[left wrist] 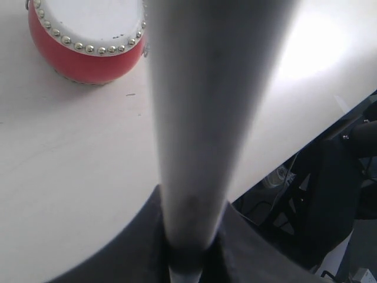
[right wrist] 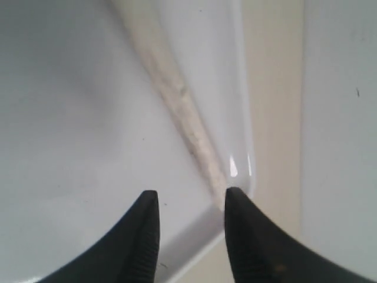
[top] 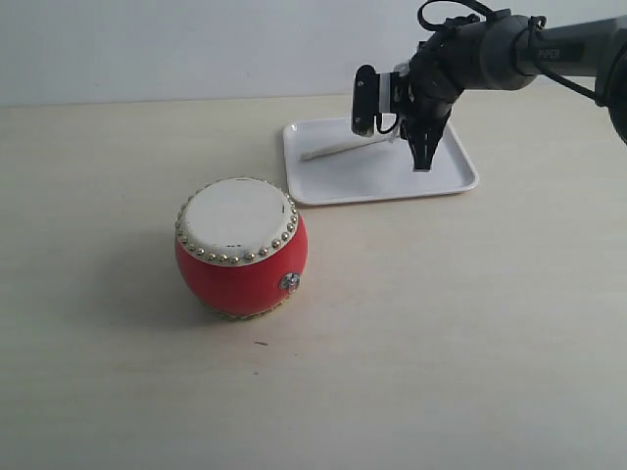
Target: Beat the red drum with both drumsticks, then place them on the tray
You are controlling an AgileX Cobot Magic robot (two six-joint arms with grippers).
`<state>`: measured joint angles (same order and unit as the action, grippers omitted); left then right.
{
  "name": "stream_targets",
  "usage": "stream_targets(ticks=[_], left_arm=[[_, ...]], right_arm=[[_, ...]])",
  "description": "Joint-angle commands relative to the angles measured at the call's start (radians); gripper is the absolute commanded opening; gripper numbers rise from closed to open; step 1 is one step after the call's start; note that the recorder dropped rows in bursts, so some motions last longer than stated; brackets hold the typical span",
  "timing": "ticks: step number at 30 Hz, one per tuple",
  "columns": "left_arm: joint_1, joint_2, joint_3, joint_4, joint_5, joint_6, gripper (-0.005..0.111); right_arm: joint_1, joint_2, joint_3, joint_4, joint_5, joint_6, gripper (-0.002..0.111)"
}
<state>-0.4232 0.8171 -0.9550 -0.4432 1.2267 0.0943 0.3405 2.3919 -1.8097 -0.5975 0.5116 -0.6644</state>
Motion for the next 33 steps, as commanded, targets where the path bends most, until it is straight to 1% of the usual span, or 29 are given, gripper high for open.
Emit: stream_targets(ticks=[1,3,6,10,14,19,21,23,24,25,26,27,28,29,30,31,33], left_arm=[[-0.004,-0.004,0.003,-0.010,-0.006,-0.006,0.000],[-0.004,-0.004,0.003,-0.010,-0.006,-0.006,0.000],[-0.004,-0.004,0.003,-0.013,-0.006,-0.006,0.000],[-0.004,-0.004,0.003,-0.024,-0.006,-0.011,0.000],[-0.004,-0.004,0.003,-0.024,-0.006,-0.050,0.000],[-0.004,-0.004,0.003,-0.024,-0.006,-0.046,0.000],[-0.004,-0.004,0.003,-0.024,-0.006,-0.037,0.000],[-0.004,-0.004,0.008,-0.024,-0.006,-0.018,0.000],[-0.004,-0.002,0.032,-0.030,-0.006,0.015,0.000],[-0.004,0.000,0.047,-0.033,-0.035,0.025,0.000],[-0.004,0.021,0.089,-0.041,-0.093,0.024,0.000],[-0.004,0.033,0.107,-0.046,-0.111,0.027,0.000],[-0.004,0.071,0.150,-0.067,-0.143,0.043,0.000],[-0.004,0.087,0.165,-0.084,-0.158,0.065,0.000],[-0.004,0.122,0.198,-0.151,-0.202,0.135,0.000],[-0.004,0.137,0.209,-0.182,-0.230,0.166,0.000],[-0.002,0.178,0.212,-0.305,-0.329,0.270,0.000]], right_arm=[[-0.003,-0.041,-0.004,-0.003,0.024,0.169,0.037],[-0.003,-0.074,-0.004,0.015,0.044,0.256,0.037],[-0.003,-0.131,-0.004,0.071,0.120,0.294,0.037],[-0.003,-0.202,-0.004,0.248,0.305,0.301,0.037],[-0.003,-0.245,-0.004,0.434,0.542,0.305,0.036],[-0.003,-0.251,-0.004,0.523,0.693,0.474,0.036],[-0.003,-0.251,-0.004,0.605,0.709,0.484,0.036],[-0.003,-0.259,0.009,0.732,0.709,0.454,0.036],[-0.003,-0.276,0.039,0.899,0.709,0.354,0.036],[-0.003,-0.288,0.060,0.989,0.709,0.301,0.036],[-0.003,-0.313,0.099,1.119,0.709,0.226,0.036],[-0.003,-0.329,0.122,1.176,0.709,0.191,0.036],[-0.003,-0.365,0.170,1.279,0.709,0.130,0.036],[-0.003,-0.384,0.193,1.323,0.709,0.105,0.036],[-0.003,-0.419,0.244,1.407,0.709,0.052,0.036],[-0.003,-0.439,0.274,1.455,0.709,0.012,0.036],[-0.003,-0.511,0.388,1.580,0.709,-0.089,0.036]])
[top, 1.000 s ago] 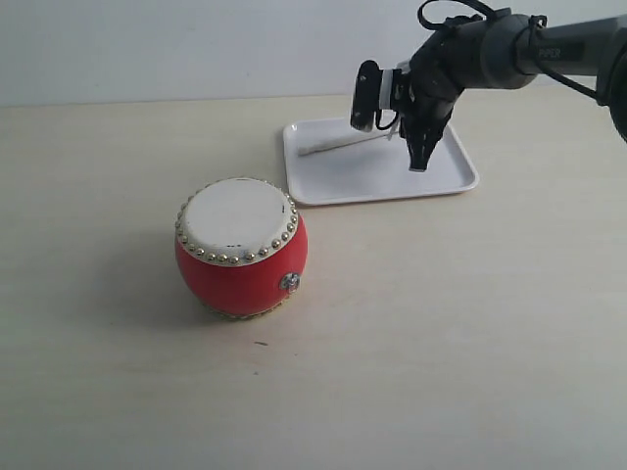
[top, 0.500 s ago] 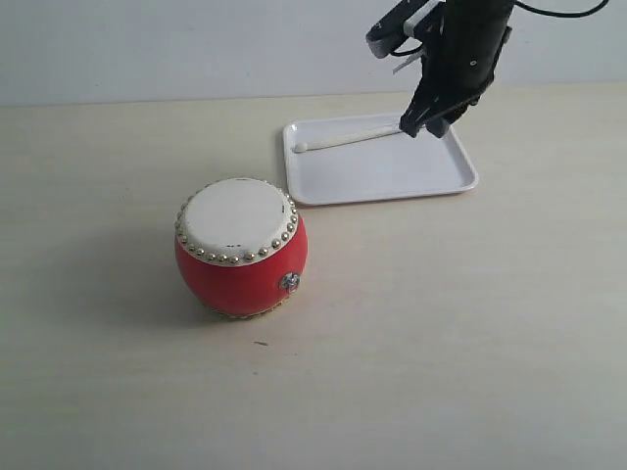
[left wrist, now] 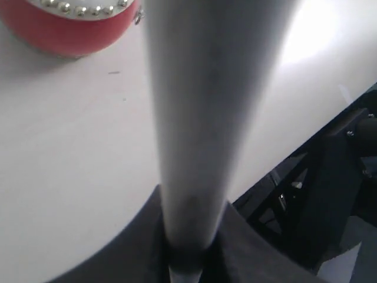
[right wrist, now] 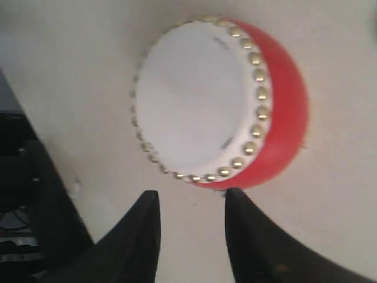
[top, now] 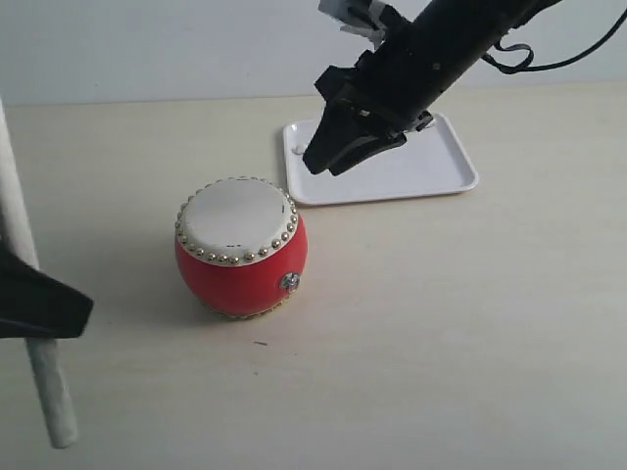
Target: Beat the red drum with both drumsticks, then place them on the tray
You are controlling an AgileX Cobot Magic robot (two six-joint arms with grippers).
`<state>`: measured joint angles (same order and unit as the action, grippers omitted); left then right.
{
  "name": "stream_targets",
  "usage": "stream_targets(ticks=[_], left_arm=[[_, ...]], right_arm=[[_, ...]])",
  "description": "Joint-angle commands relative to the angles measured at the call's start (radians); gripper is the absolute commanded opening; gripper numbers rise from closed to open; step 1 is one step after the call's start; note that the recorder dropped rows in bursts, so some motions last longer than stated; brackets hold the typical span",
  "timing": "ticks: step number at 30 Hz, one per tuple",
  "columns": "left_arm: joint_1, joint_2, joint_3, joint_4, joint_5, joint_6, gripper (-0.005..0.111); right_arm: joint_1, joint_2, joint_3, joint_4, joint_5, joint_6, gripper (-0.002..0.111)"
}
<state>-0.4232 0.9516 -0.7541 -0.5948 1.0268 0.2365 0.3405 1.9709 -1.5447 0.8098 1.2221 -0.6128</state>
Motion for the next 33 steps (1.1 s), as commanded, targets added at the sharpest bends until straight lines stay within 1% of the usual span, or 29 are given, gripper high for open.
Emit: stream_targets(ticks=[1,4,6,7,8,9,10,11,12,13,15,19,27,33], left_arm=[[0.007,0.053,0.011,-0.213,-0.155,0.190,0.000],[0.073,0.097,0.011,-0.433,-0.165,0.389,0.000],[0.120,0.133,0.011,-0.479,-0.154,0.475,0.000],[0.152,0.169,0.011,-0.481,-0.134,0.489,0.000],[0.167,0.189,0.011,-0.491,-0.119,0.489,0.000],[0.188,0.234,0.011,-0.532,-0.079,0.493,0.000],[0.194,0.252,0.011,-0.553,-0.063,0.502,0.000],[0.194,0.293,0.011,-0.602,-0.016,0.534,0.000],[0.194,0.308,0.011,-0.623,0.006,0.544,0.000],[0.194,0.337,0.011,-0.674,0.058,0.580,0.000],[0.194,0.355,0.011,-0.711,0.097,0.603,0.000],[0.194,0.354,0.011,-0.726,0.097,0.622,0.000],[0.194,0.354,0.011,-0.751,0.024,0.622,0.000],[0.194,0.354,0.011,-0.751,0.016,0.622,0.000]], right_arm=[[-0.003,-0.113,0.161,0.199,-0.001,-0.170,0.036],[-0.003,-0.184,0.307,0.275,-0.001,-0.281,0.036],[0.000,-0.208,0.406,0.347,-0.001,-0.330,0.039],[0.016,-0.215,0.450,0.366,-0.001,-0.374,0.042],[0.030,-0.217,0.469,0.366,-0.001,-0.393,0.045],[0.064,-0.215,0.493,0.369,-0.001,-0.426,0.049],[0.086,-0.213,0.501,0.377,-0.001,-0.445,0.051],[0.126,-0.213,0.503,0.409,-0.001,-0.490,0.053],[0.143,-0.213,0.503,0.438,-0.001,-0.516,0.054],[0.166,-0.213,0.503,0.512,-0.001,-0.554,0.054],[0.187,-0.213,0.503,0.601,-0.001,-0.598,0.054],[0.195,-0.213,0.503,0.623,-0.001,-0.599,0.054],[0.207,-0.213,0.503,0.623,-0.001,-0.593,0.054],[0.272,-0.213,0.503,0.623,-0.001,-0.606,0.054]])
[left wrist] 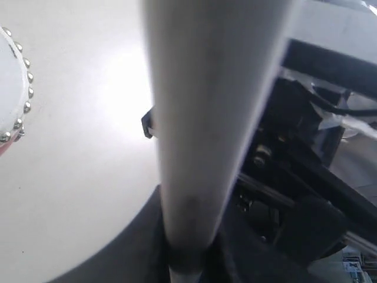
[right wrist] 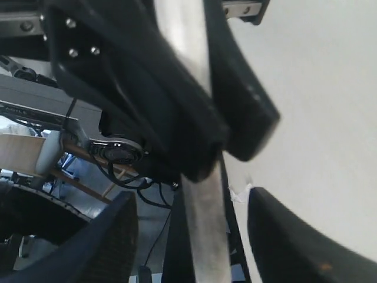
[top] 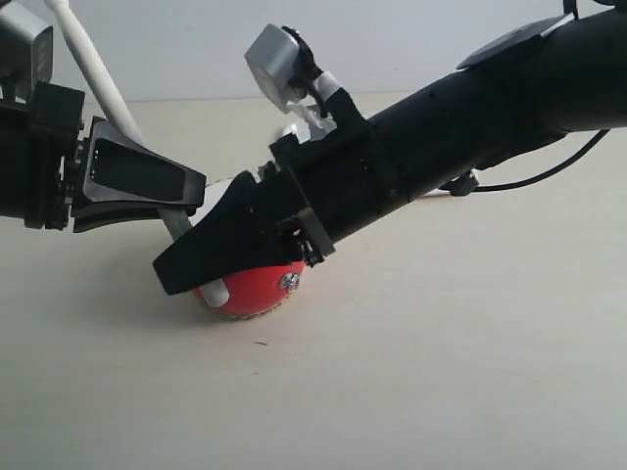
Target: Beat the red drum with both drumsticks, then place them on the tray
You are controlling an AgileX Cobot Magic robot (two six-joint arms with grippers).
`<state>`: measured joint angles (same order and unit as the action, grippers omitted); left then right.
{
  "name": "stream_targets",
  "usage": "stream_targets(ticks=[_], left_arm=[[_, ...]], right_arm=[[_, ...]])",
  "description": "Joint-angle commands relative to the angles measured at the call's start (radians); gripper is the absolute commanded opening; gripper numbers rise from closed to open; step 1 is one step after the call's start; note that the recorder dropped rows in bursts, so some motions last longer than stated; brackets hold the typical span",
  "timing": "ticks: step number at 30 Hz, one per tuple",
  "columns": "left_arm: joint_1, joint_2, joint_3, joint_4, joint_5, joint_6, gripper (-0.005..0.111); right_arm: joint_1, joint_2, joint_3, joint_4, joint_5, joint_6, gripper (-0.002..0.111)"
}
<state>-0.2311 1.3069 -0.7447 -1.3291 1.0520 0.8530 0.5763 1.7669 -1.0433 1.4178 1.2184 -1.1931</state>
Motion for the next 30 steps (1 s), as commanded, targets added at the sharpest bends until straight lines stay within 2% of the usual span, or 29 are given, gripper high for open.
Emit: stream_targets(ticks=[1,14,17,24,30], left_arm=[[0.002,-0.001,0.001,-0.016,-0.009,0.006,0.000],[0.002,-0.001,0.001,-0.010,-0.003,0.006,0.000],[0.002,-0.001,0.001,-0.010,0.003,0.006,0.000],[0.002,-0.001,0.001,-0.010,0.003,0.006,0.000],[0.002,-0.001,0.001,-0.010,0.013,-0.003,0.000]], right_arm=[[0.043,-0.009,0.002,0.015,0.003,-0.037,0.054],[0.046,-0.009,0.002,0.093,0.003,-0.036,0.052],[0.046,-0.009,0.002,0.093,0.003,-0.036,0.042],[0.046,-0.009,0.002,0.093,0.003,-0.036,0.001],[0.046,-0.009,0.002,0.093,0.003,-0.036,0.000]])
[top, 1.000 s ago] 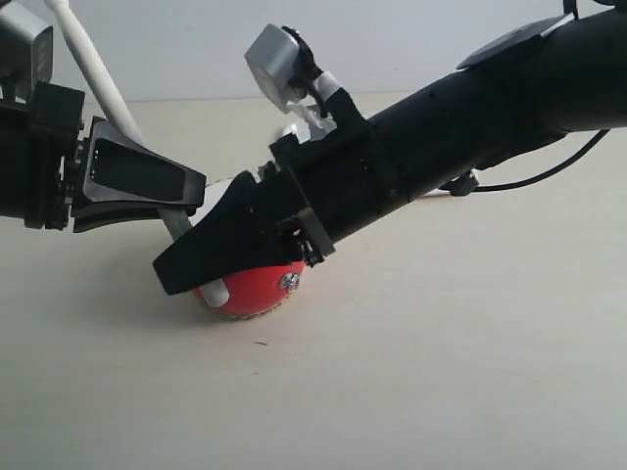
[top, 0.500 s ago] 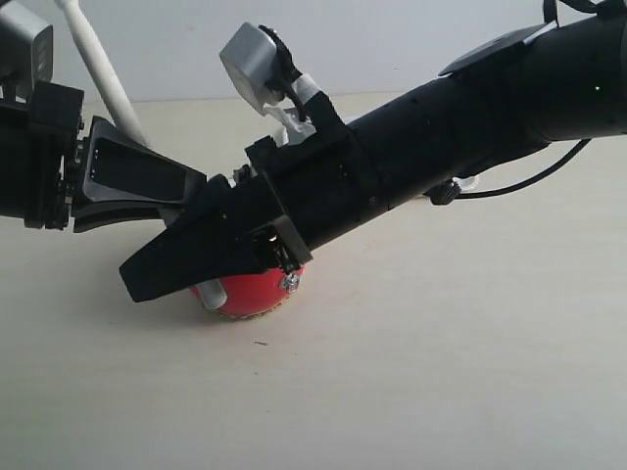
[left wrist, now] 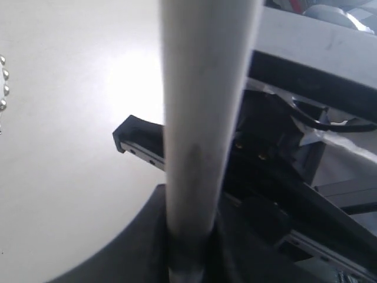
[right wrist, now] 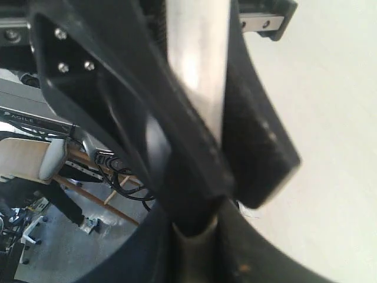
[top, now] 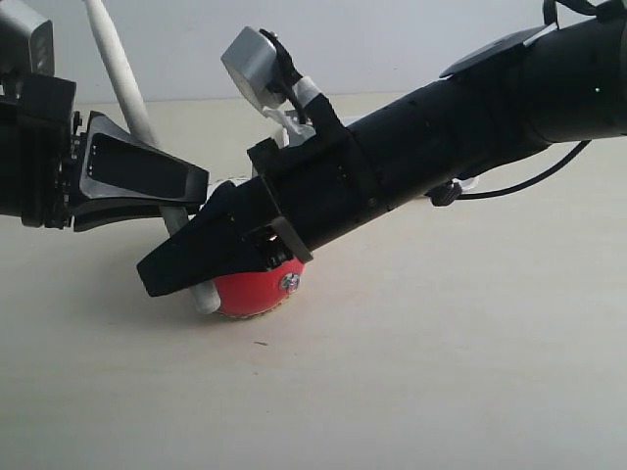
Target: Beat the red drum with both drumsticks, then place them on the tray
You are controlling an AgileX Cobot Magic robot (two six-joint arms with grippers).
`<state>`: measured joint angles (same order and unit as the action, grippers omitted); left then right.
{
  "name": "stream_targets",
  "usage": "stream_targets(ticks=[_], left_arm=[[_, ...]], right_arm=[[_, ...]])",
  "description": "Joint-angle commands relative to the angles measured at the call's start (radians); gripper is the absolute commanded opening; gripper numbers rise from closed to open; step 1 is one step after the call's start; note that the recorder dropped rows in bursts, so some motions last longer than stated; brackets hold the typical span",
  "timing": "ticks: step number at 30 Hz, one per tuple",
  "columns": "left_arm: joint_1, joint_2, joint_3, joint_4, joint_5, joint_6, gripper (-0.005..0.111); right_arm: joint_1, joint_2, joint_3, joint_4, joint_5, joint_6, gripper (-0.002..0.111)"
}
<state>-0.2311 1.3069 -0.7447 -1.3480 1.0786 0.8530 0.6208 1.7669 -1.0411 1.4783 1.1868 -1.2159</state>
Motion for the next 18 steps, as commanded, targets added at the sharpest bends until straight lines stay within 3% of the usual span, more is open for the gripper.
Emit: stream_targets(ticks=[1,12,18], left_arm=[[0.002,-0.001,0.001,0.009,-0.012,-0.005,0.000],[0.002,-0.001,0.001,0.003,-0.027,-0.024,0.003],[0.002,-0.001,0.001,-0.009,-0.032,-0.024,0.036]], right_arm=[[0.001,-0.009,-0.001,0.033,0.034,-0.013,0.000],[0.001,-0.009,-0.001,0.033,0.034,-0.013,0.000],[0.001,-0.009,-0.001,0.033,0.034,-0.013,0.000]])
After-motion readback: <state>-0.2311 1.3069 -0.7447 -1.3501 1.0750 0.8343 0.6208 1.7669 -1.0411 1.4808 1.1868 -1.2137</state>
